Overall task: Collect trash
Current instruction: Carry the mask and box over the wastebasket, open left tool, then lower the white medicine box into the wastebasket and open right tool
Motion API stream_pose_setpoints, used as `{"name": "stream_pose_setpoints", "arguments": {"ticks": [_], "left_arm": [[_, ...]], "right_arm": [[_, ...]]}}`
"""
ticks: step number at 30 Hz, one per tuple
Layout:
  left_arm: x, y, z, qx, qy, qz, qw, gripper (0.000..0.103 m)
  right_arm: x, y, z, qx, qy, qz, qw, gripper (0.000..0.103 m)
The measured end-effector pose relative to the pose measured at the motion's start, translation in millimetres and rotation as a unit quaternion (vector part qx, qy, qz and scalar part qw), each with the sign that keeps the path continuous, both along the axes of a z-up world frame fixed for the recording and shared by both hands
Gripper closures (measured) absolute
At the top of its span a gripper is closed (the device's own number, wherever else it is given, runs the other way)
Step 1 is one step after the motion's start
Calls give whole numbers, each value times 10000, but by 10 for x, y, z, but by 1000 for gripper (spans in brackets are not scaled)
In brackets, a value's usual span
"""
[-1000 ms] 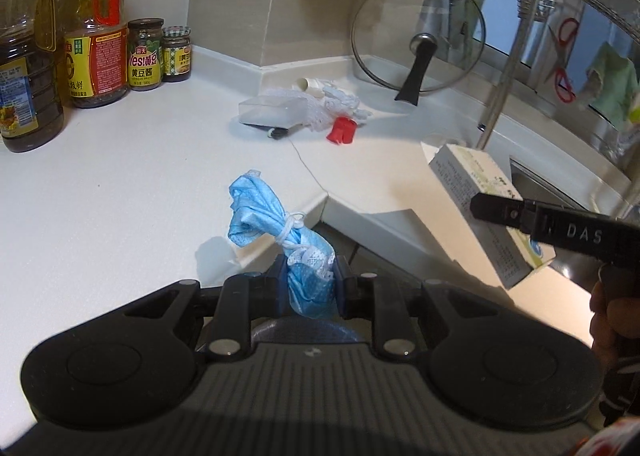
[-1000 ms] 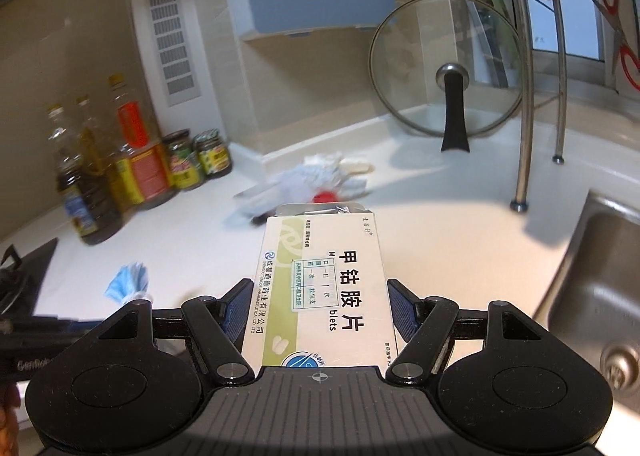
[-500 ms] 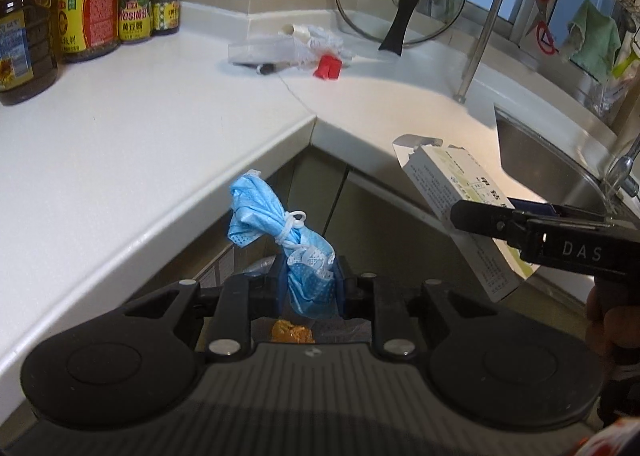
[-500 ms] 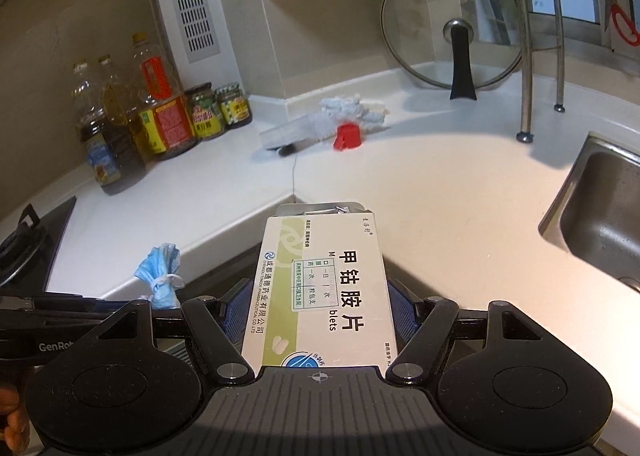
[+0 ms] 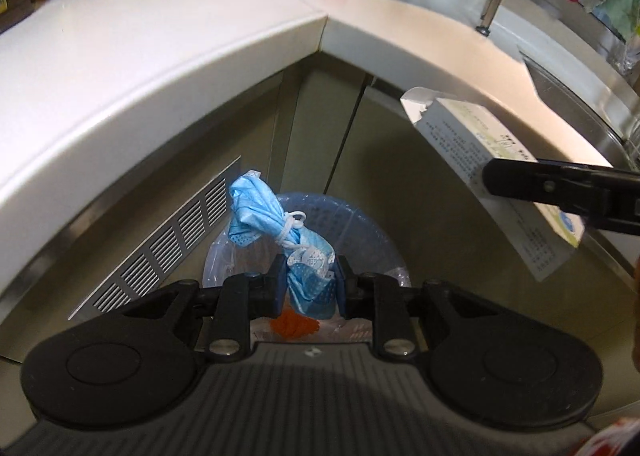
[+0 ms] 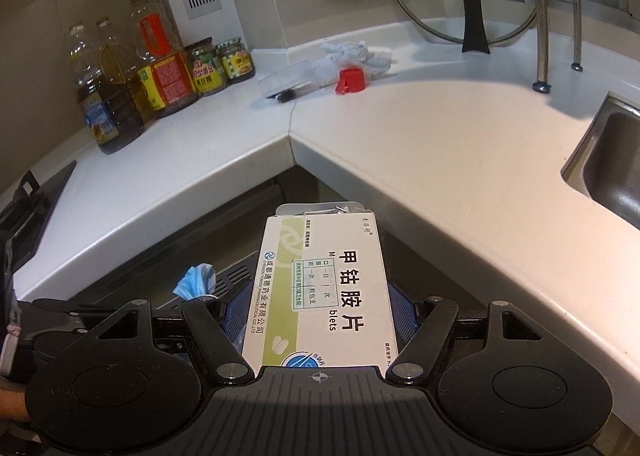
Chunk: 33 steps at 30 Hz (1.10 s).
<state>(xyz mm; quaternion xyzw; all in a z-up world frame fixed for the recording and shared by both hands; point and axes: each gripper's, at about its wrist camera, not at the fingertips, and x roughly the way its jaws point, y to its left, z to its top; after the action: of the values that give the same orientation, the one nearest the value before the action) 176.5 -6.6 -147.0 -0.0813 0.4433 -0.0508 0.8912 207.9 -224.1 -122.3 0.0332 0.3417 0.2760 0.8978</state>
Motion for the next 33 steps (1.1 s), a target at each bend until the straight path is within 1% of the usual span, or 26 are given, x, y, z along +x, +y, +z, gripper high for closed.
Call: {"name": "stream_pose_setpoints", "arguments": {"ticks": [1, 3, 4, 5, 6, 8, 15, 22, 33], "left_arm": [[21, -3, -31, -33, 2, 12, 10000, 80], [76, -11, -108, -97, 19, -48, 9999, 72], [108, -15, -157, -86, 59, -79, 9999, 59], [126, -13, -198, -24, 85, -52, 9999, 54], [137, -9, -224, 10, 109, -13, 9999, 54], [124, 19, -246, -44, 174, 51, 9998, 54], [6, 101, -199, 15, 222, 265, 9994, 54], [-25, 154, -177, 91, 341, 395, 9986, 54], [-54, 193, -151, 68, 342, 482, 9982, 54]], "right_arm": [[-4, -2, -5, -16, -2, 8, 10000, 33], [3, -15, -32, -38, 36, 16, 10000, 33], [12, -5, -49, -52, 76, 16, 10000, 33], [13, -1, -65, -69, 105, 21, 9999, 33], [15, -5, -80, -82, 129, 37, 9999, 33], [15, -14, -95, -103, 146, 59, 9998, 33], [47, -5, -135, -96, 222, 102, 9997, 33], [68, 76, -160, -74, 230, 219, 9995, 33], [114, 208, -212, -77, 268, 305, 9991, 33]]}}
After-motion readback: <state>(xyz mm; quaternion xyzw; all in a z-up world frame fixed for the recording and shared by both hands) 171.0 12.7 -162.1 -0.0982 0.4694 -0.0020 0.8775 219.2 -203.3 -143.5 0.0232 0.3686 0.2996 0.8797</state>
